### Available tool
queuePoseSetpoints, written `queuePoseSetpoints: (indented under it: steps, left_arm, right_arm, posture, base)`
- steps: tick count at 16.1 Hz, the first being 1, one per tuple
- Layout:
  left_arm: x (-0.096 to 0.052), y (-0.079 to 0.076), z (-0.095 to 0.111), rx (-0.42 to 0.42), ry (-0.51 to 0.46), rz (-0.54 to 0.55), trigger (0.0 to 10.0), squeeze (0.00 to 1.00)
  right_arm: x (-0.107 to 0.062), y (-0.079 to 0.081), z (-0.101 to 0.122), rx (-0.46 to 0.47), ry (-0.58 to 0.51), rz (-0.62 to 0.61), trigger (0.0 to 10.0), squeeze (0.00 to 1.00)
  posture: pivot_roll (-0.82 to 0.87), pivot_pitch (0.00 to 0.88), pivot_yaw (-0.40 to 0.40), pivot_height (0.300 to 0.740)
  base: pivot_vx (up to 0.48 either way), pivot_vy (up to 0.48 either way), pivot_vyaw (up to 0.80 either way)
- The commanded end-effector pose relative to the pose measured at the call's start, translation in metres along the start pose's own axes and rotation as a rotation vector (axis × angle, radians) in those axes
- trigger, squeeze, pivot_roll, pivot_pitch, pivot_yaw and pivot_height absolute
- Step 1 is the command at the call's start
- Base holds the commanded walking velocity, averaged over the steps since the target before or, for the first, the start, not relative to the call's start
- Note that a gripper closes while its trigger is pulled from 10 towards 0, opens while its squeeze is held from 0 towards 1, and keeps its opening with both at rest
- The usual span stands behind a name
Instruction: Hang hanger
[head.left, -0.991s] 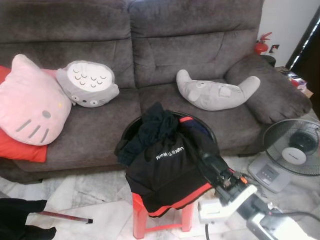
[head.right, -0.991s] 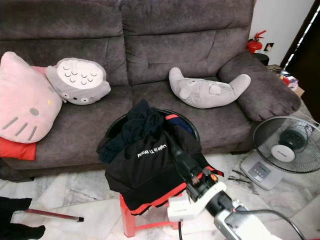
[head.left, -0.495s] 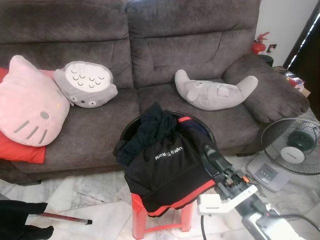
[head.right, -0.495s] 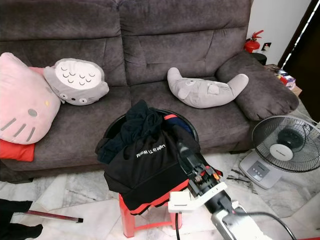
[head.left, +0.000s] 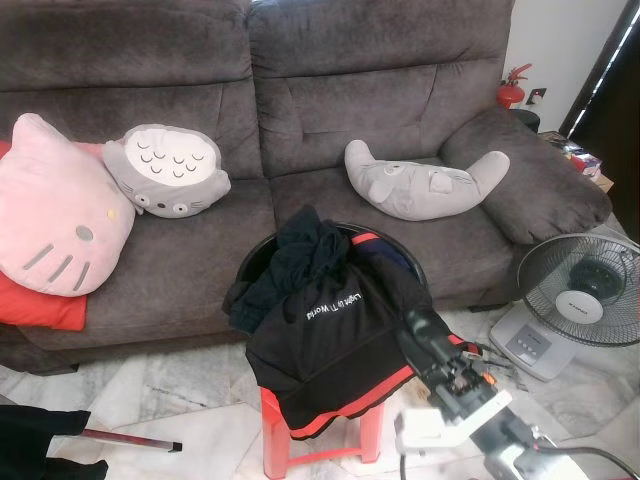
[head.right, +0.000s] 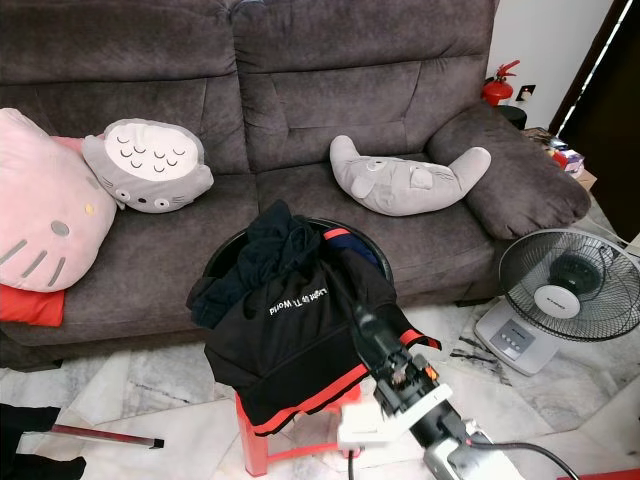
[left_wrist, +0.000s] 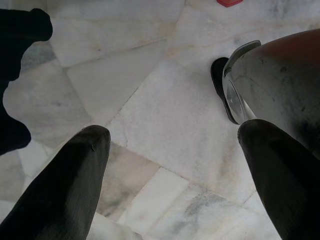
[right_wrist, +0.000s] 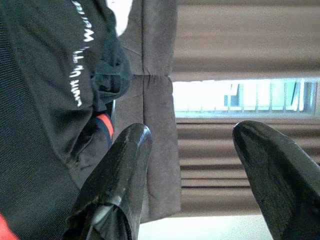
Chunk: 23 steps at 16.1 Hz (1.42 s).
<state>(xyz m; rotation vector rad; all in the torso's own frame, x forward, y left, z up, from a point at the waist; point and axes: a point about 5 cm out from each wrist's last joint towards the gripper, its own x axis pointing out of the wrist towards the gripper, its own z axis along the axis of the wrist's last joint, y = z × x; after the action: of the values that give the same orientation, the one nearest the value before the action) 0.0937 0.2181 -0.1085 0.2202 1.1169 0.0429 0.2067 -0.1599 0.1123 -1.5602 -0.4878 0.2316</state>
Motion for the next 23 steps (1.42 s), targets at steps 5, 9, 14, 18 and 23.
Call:
queuePoseSetpoints:
  steps: [5, 9, 14, 18, 23]
  left_arm:
    - [0.000, -0.009, -0.001, -0.005, 0.009, -0.024, 10.0, 0.00]
    - [0.000, -0.008, -0.001, -0.003, 0.010, -0.025, 10.0, 0.00]
    - [0.000, -0.010, -0.001, -0.009, 0.009, -0.030, 10.0, 0.00]
    - [0.000, -0.010, -0.001, -0.020, 0.006, -0.031, 10.0, 0.00]
    - [0.000, -0.010, -0.002, -0.017, 0.008, -0.031, 10.0, 0.00]
  right_arm:
    - [0.038, -0.031, -0.002, 0.749, 0.195, -0.155, 10.0, 0.00]
    - [0.058, -0.051, 0.026, 1.100, 0.084, -0.132, 10.0, 0.00]
    - [0.057, -0.046, 0.017, 1.082, 0.092, -0.035, 10.0, 0.00]
    - [0.060, -0.045, 0.011, 1.185, 0.160, -0.073, 10.0, 0.00]
    - [0.061, -0.036, 0.011, 1.174, 0.187, -0.018, 10.0, 0.00]
  posture:
    - [-0.18, 0.050, -0.005, 0.740]
    - [-0.18, 0.053, -0.004, 0.740]
    - [-0.18, 0.053, -0.007, 0.740]
    - [-0.18, 0.054, -0.010, 0.740]
    - [-0.17, 0.053, -0.007, 0.740]
  base:
    - [0.000, 0.000, 0.00]
    - [0.000, 0.000, 0.00]
    - [0.000, 0.000, 0.00]
    - [0.000, 0.000, 0.00]
    - [0.000, 0.000, 0.00]
